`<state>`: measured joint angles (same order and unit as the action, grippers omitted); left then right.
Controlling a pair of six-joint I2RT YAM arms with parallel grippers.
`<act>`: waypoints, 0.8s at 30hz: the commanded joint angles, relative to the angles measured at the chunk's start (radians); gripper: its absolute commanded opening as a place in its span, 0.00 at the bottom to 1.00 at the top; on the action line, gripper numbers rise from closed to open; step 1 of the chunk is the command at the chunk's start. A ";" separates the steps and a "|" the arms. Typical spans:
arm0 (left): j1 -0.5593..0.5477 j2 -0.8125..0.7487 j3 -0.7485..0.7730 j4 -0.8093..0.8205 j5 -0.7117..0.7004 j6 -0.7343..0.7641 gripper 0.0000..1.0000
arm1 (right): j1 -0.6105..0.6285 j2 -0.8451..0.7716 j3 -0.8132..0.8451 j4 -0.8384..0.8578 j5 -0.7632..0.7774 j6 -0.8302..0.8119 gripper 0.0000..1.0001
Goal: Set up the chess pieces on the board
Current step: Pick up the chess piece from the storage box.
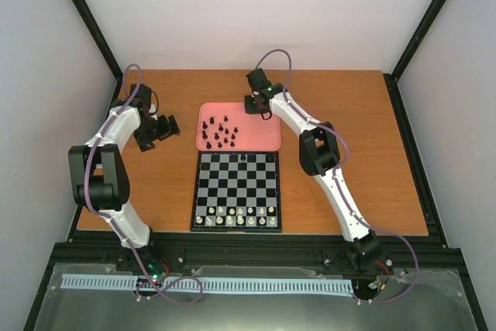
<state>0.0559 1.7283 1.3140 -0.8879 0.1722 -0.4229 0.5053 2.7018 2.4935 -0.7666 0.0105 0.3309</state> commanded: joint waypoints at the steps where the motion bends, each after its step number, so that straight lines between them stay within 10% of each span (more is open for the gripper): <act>1: -0.004 0.009 0.028 0.009 0.019 -0.001 1.00 | -0.005 0.016 0.033 -0.002 -0.004 0.011 0.16; 16: -0.004 -0.008 0.021 0.009 0.019 -0.002 1.00 | 0.019 -0.168 -0.083 0.002 -0.024 -0.026 0.11; 24: -0.004 -0.017 0.026 0.006 0.009 -0.004 1.00 | 0.123 -0.476 -0.423 0.066 -0.096 -0.093 0.11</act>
<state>0.0559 1.7287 1.3140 -0.8871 0.1837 -0.4229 0.5552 2.4065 2.1990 -0.7521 -0.0376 0.2852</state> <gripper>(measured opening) 0.999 0.105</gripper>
